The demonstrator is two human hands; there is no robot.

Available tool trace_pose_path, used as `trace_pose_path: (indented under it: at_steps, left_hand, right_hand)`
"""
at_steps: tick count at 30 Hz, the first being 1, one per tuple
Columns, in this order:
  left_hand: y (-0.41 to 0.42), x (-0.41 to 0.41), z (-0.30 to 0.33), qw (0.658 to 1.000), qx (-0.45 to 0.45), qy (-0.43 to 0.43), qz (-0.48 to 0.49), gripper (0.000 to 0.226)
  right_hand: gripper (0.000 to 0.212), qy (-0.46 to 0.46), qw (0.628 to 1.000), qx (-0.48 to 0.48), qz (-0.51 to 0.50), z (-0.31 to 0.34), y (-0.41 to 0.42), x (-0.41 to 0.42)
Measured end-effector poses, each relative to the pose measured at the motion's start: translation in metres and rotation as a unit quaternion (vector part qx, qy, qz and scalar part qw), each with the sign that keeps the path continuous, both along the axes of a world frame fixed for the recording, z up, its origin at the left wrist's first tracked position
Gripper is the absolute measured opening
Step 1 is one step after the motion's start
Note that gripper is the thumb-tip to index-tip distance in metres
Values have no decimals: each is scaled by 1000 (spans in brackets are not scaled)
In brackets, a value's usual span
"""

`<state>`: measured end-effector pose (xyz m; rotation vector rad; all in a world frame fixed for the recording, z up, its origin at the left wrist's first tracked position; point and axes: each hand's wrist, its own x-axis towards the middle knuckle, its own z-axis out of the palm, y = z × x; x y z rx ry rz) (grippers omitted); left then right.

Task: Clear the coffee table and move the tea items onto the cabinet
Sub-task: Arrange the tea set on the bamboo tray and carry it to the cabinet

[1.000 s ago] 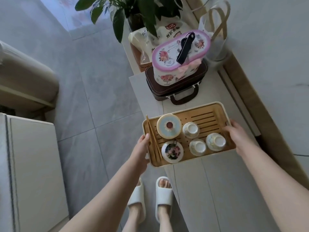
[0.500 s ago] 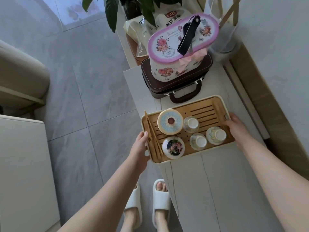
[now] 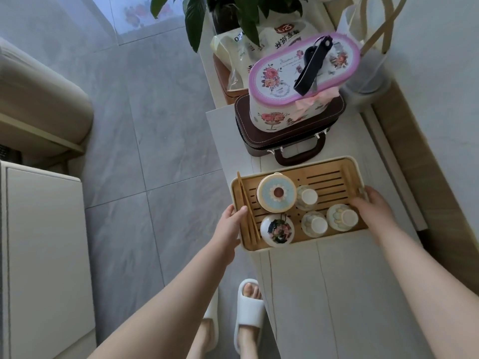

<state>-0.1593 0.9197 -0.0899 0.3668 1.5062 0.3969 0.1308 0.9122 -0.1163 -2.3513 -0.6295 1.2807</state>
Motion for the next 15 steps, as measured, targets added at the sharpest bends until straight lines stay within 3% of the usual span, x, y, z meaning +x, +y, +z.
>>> trace_pose_path:
  at_steps: [8, 15]
  left_hand:
    - [-29, -10, 92, 996, -7, 43, -82, 51]
    - [-61, -33, 190, 985, 60, 57, -148, 46]
  right_hand:
    - [52, -24, 996, 13, 87, 101, -46, -52]
    - [42, -4, 980, 38, 197, 197, -74, -119]
